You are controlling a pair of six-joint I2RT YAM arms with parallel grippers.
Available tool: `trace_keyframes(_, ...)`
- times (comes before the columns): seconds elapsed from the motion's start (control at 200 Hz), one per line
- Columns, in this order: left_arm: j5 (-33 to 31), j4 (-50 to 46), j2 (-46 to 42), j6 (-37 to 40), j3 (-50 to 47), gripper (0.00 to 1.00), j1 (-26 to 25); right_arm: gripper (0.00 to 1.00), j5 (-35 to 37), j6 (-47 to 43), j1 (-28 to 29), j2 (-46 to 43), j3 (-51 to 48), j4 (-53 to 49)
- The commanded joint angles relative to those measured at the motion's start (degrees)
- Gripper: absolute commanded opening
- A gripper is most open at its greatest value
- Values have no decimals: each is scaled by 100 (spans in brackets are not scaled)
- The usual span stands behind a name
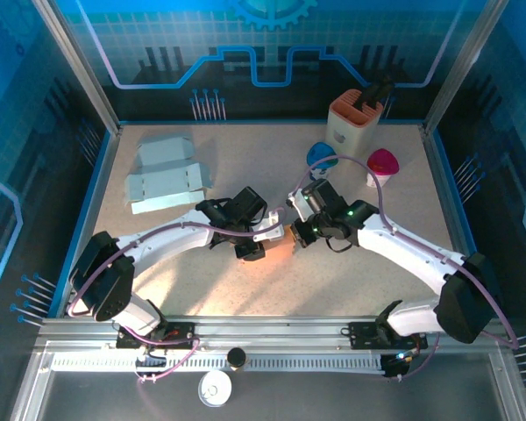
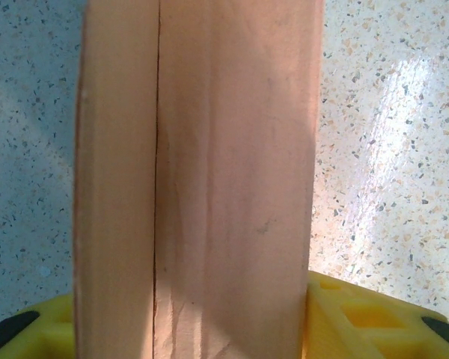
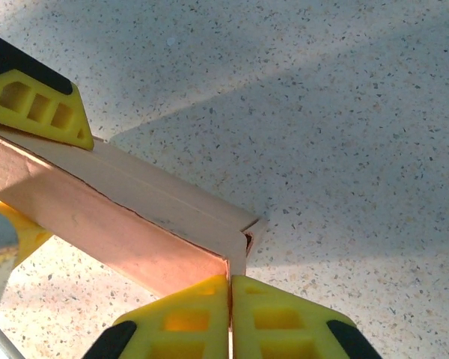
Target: Fold the paper box
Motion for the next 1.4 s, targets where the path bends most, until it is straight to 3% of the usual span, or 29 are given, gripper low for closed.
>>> trace_keyframes(0.0, 84, 123, -42, -119, 47, 47, 34, 6, 272, 202, 175, 47, 204, -161)
trace_keyframes(0.235, 39, 280, -24, -234, 1, 44, 11, 0, 545, 842, 296, -19, 242, -231)
trace_keyframes(0.935, 22, 623, 3, -353, -56, 45, 5, 0, 960, 1834, 491, -366, -415, 380)
trace_keyframes(1.231, 3, 814, -83, -505, -152, 55, 7, 0, 1504, 1759, 734, -624, -906, 834)
trace_keyframes(1.391, 47, 905, -157, -557, -259, 55, 6, 0, 1620, 1919, 815, -695, -993, 973)
